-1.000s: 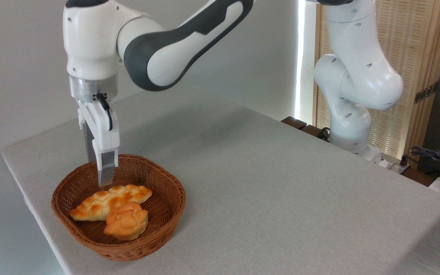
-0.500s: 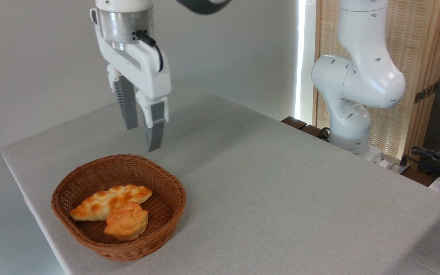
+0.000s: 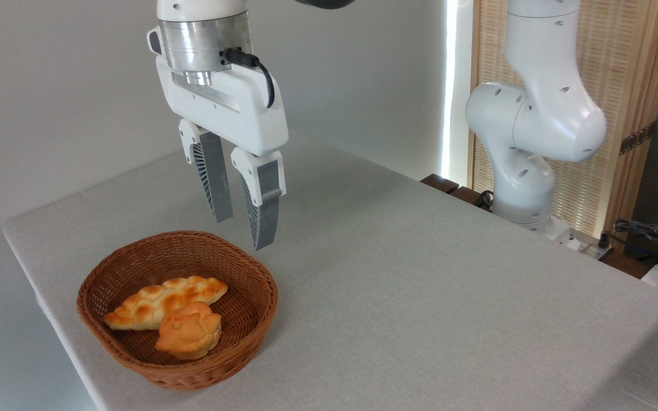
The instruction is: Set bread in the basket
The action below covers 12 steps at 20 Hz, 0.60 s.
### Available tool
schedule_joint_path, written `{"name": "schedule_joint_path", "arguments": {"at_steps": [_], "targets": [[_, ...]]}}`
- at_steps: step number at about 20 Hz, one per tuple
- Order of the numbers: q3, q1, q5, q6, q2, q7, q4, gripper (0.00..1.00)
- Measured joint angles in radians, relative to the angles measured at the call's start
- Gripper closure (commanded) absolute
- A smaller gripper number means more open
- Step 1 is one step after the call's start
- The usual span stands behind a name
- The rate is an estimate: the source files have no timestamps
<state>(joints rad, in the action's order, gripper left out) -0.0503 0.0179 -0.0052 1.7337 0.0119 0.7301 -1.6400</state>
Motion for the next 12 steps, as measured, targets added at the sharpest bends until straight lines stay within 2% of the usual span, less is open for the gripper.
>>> {"name": "schedule_joint_path", "arguments": {"at_steps": [4, 9, 12], "targets": [[0.002, 0.0, -0.028, -0.058, -0.019, 0.0, 0.002, 0.0], [0.002, -0.001, -0.074, -0.063, -0.028, 0.0, 0.002, 0.0], [0.002, -0.001, -0.08, -0.064, -0.028, 0.0, 0.002, 0.0]]}}
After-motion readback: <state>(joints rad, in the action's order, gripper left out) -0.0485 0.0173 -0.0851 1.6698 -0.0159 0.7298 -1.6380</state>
